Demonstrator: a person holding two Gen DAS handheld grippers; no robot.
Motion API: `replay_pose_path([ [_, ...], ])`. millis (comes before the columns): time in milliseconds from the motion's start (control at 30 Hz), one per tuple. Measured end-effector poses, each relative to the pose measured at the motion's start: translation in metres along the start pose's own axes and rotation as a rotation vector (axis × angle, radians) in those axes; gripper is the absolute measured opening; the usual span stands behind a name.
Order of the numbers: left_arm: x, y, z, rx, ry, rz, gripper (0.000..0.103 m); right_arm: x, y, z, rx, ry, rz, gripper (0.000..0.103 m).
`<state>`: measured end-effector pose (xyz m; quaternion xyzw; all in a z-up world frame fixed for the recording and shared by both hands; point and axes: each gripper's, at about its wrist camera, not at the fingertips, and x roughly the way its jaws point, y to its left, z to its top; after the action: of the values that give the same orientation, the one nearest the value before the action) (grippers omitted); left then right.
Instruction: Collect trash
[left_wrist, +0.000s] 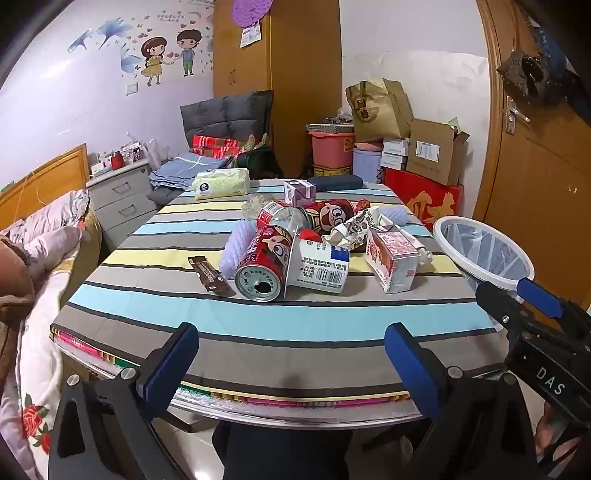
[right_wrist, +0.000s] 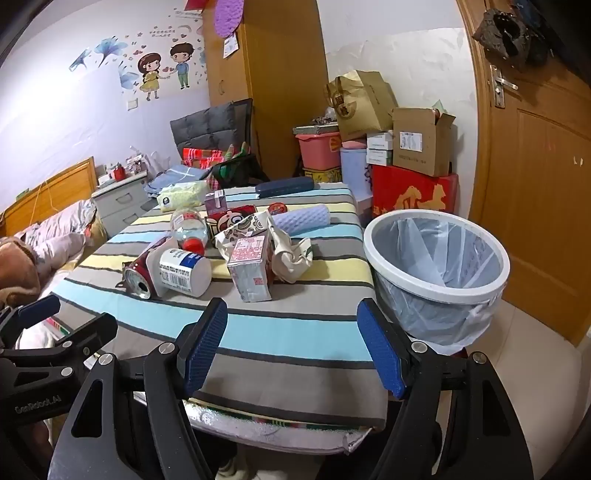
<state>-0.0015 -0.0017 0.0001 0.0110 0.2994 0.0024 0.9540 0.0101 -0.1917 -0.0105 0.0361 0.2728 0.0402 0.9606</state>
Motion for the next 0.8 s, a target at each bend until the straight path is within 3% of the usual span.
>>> replay_pose_path([
  [800,-0.0041,0.0059,0.0019,-0.016,-0.005,0.008,0.102,-0.0043,0.0034,0.0016,-0.011,-0.017,-0.005,0.074],
])
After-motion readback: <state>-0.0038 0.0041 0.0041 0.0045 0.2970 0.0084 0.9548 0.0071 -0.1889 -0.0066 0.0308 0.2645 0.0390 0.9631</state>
